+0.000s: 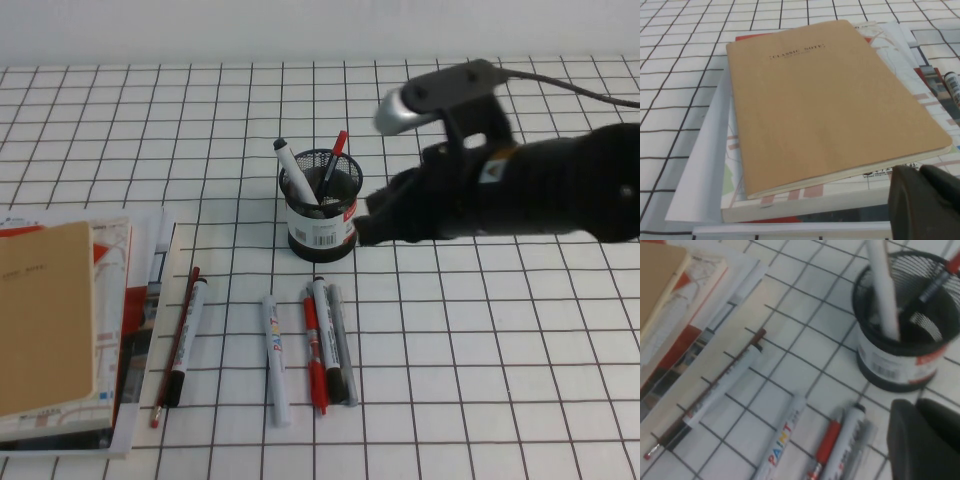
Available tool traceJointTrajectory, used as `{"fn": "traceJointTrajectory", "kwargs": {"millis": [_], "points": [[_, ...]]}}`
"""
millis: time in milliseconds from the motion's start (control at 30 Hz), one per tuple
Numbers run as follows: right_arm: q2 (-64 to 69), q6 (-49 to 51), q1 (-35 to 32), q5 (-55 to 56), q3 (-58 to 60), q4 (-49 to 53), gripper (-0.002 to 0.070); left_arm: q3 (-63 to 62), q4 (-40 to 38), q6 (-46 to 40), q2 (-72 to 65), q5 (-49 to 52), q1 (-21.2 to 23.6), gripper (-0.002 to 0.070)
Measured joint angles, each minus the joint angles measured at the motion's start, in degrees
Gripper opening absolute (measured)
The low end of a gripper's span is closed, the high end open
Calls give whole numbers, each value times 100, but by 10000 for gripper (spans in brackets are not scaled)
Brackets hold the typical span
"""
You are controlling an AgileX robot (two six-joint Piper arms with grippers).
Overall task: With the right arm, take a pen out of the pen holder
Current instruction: 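Take a marker out of the pen holder and lay it on the table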
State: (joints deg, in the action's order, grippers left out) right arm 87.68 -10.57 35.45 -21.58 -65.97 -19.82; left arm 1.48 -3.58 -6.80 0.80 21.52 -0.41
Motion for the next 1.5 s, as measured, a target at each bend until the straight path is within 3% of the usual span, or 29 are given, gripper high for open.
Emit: {"fn": "traceJointTrajectory", "kwargs": {"millis": [133,400,500,867,1500], "points": [[724,-341,304,108,-730,153,41,0,0,0,0,0,0,-4],[1738,-909,401,1133,-1404,93,311,0,0,0,0,0,0,-4],[2002,-996,401,1664,-1426,93,351,0,0,0,0,0,0,-4],[2618,-1270,401,3331,-1436,140,369,0,0,0,0,0,0,-4],[2930,-1349,401,3081,-1950,350,369,0,0,0,0,0,0,-4]]}}
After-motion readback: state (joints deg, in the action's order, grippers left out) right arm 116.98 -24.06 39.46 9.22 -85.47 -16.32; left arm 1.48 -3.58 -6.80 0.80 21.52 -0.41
